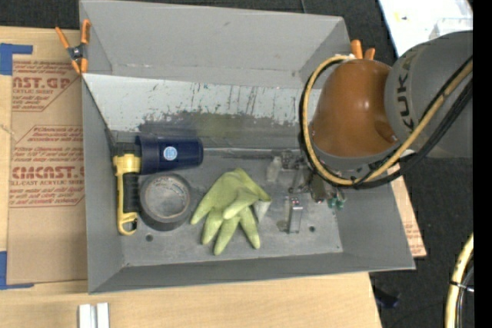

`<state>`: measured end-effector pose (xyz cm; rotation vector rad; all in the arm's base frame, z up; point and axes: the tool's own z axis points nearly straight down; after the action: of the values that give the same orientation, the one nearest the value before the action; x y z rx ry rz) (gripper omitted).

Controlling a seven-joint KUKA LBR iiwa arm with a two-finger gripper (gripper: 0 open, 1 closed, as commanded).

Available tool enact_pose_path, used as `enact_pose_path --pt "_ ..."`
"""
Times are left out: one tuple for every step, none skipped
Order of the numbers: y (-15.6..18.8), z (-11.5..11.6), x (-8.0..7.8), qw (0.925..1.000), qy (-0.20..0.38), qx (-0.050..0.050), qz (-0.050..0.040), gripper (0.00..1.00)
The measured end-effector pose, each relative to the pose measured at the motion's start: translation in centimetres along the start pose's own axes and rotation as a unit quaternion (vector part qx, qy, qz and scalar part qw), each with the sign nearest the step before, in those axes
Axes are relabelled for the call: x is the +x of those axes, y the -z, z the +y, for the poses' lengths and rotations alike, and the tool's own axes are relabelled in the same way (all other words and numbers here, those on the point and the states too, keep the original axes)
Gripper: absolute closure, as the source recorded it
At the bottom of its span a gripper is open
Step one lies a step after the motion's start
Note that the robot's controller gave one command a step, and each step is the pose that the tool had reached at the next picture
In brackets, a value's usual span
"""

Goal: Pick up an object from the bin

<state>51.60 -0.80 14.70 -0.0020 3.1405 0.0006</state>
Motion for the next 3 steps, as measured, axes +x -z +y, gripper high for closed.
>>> enact_pose_path --pt "-6.52 4.48 -6.26 1.0 -0.009 -0.001 -0.002 0.0" --pt "-7.2 5.24 -5.79 0.9931 -0.117 0.0 -0.0042 1.0" --pt "-7.23 5.23 -5.82 0.9931 -0.117 0.0 -0.0045 1.0"
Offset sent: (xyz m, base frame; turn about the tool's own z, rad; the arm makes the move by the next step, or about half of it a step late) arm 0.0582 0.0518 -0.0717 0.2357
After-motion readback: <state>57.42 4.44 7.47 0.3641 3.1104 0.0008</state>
